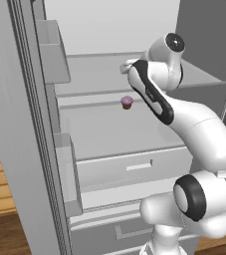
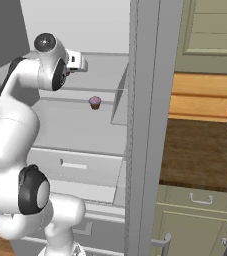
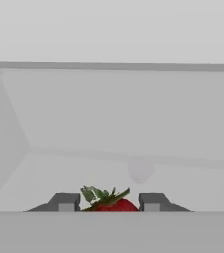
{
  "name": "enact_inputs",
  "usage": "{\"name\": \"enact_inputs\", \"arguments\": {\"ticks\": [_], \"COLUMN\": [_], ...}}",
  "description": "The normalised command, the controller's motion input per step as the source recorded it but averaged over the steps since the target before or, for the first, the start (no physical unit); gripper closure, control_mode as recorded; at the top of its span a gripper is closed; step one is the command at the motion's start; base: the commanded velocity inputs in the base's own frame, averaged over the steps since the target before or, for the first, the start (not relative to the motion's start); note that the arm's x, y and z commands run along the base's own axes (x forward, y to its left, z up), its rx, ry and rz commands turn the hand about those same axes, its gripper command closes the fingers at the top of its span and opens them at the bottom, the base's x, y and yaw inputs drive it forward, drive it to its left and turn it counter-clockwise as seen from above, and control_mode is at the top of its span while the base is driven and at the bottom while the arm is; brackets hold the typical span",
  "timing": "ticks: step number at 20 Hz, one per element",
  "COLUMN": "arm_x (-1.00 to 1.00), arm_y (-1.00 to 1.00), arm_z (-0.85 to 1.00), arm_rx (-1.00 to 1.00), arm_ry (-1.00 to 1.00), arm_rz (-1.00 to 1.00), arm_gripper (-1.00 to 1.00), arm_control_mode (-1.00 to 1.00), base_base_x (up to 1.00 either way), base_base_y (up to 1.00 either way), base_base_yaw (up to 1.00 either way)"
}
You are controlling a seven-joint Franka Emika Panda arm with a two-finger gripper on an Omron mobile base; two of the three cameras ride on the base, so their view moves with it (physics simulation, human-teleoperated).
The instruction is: Take the strawberry from the fridge and place it on top of the pancake, located on the dining counter.
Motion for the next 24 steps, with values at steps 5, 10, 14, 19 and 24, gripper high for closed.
{"name": "enact_inputs", "arguments": {"ticks": [5, 10, 14, 19, 24], "arm_x": [-0.91, -1.00, -1.00, -1.00, -0.77], "arm_y": [-0.02, -0.08, -0.30, -0.07, 0.04], "arm_z": [0.00, 0.00, 0.00, -0.17, -0.53], "arm_rx": [0.02, 0.02, 0.04, 0.01, 0.10], "arm_ry": [-0.04, 0.00, 0.05, 0.19, 0.31], "arm_rz": [-0.30, -0.34, -0.13, 0.04, 0.13], "arm_gripper": [1.00, 1.00, 1.00, 1.00, 1.00], "arm_control_mode": [-1.00, -1.00, -1.00, -1.00, -1.00], "base_base_x": [0.00, 0.00, 0.00, 0.00, 0.00], "base_base_y": [0.00, 0.00, 0.00, 0.00, 0.00], "base_base_yaw": [0.00, 0.00, 0.00, 0.00, 0.00]}}
